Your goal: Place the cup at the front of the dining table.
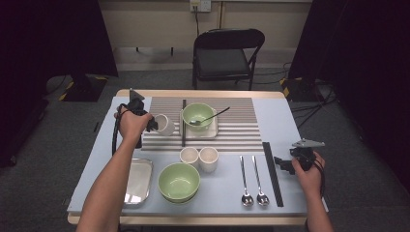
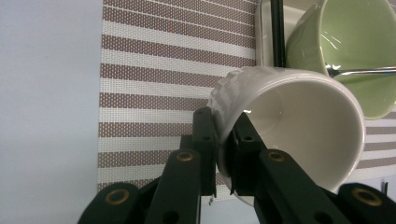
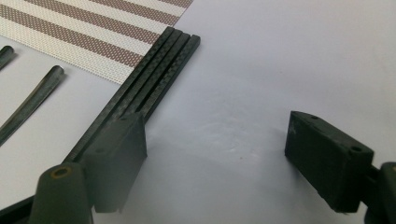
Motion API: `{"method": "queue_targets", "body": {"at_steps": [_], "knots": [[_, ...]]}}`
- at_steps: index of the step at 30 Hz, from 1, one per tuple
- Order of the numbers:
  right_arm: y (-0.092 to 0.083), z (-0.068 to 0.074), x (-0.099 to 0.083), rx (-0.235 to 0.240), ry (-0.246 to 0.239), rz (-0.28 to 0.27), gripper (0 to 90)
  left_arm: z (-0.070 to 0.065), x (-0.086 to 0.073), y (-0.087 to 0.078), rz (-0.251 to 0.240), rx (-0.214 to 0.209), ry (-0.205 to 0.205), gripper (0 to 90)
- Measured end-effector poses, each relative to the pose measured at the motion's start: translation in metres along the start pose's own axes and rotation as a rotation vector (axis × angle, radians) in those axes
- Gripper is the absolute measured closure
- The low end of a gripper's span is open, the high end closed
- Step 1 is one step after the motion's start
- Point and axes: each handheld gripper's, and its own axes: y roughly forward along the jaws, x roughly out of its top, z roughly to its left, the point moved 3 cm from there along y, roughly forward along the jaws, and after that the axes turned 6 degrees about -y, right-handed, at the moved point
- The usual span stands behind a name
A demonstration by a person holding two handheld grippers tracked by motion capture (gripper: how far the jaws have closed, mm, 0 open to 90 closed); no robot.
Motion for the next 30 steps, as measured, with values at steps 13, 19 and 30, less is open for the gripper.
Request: {"method": "queue_targets", "body": {"at_steps": [13, 19, 30], "knots": [[0.0, 0.0, 0.0, 0.0, -0.001, 0.0, 19.7, 0.0, 0.002, 0.005, -0.01, 0.003, -0.01, 83.4], [0.0, 0.0, 0.0, 0.001, 0.0, 0.001, 19.7, 0.001, 0.003, 0.007, -0.012, 0.003, -0.014, 83.4], [0.0, 0.0, 0.0, 0.0, 0.001, 0.0, 19.7, 0.001, 0.004, 0.011, -0.029, 0.026, -0.019, 83.4]]}}
